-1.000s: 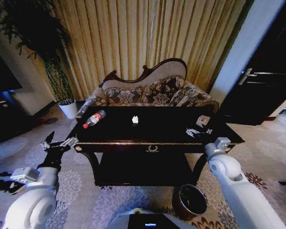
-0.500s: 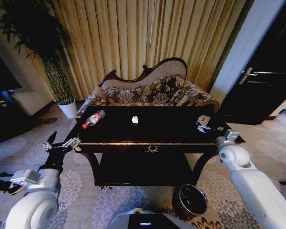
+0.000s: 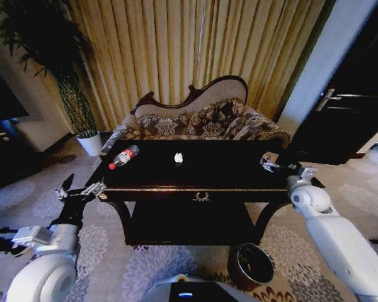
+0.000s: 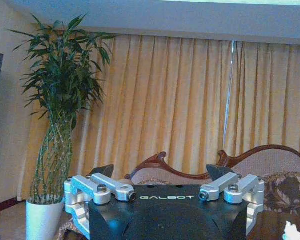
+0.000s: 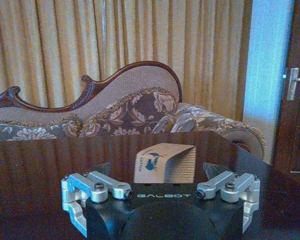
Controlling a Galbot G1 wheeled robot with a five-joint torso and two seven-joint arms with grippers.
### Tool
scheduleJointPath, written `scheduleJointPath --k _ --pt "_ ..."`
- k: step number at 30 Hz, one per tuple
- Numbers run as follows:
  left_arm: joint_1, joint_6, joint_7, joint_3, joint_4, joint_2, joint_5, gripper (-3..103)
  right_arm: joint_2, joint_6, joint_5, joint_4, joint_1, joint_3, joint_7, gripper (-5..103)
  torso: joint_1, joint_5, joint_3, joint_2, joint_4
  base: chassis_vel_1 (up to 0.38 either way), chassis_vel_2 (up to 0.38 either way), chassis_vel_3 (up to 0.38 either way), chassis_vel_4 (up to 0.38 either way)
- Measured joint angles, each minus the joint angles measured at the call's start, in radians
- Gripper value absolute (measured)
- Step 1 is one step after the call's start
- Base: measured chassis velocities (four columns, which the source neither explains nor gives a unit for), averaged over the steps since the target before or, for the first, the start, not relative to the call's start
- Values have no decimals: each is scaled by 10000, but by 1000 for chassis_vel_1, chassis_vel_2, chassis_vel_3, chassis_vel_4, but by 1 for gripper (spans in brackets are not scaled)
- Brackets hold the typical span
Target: Move to the front of the table and place the trash on the table into the trash bin.
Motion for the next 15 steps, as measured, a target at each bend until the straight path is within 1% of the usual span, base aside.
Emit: scheduleJointPath --k 15 --pt "6 0 -6 4 0 71 -1 100 261 -122 -205 0 444 -559 -23 100 1 -1 0 -1 1 0 0 0 0"
